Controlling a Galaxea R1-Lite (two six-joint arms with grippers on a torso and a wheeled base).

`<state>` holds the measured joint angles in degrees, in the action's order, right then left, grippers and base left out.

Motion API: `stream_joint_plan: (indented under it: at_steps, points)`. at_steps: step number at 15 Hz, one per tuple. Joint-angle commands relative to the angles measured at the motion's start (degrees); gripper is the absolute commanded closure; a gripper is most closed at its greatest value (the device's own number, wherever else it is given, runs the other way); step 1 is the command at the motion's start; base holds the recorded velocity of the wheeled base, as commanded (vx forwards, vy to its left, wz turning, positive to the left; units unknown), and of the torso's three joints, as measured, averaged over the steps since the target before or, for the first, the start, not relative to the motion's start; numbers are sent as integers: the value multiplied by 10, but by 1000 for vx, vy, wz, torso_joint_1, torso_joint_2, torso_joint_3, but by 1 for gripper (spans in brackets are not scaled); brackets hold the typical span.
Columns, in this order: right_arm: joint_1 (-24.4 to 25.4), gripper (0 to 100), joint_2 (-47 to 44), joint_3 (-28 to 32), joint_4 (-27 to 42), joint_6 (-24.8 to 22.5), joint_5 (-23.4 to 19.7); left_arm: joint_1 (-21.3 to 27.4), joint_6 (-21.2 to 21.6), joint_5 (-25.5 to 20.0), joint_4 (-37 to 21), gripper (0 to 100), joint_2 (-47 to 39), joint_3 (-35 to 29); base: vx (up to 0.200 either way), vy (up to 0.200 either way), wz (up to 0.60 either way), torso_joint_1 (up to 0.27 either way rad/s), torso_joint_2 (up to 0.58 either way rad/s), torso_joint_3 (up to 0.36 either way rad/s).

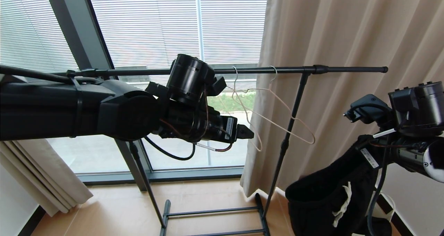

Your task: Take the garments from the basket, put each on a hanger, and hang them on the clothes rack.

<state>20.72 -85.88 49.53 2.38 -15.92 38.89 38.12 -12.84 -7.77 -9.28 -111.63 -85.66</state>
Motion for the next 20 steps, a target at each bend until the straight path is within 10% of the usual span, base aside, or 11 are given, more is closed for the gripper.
stream_joint_plan:
  at_steps: [1,11,20]
  points:
    - [0,100,1,1,0,0,1,2,0,19,0,0,-53,-50,0,0,0,0,0,0]
    - [-1,100,-3,5,0,-1,1,-2,18,165,-4,0,-216,-287,0,0,0,0,0,0]
    - [0,100,-7,5,-3,-1,1,-16,92,198,45,0,-261,-289,0,0,0,0,0,0]
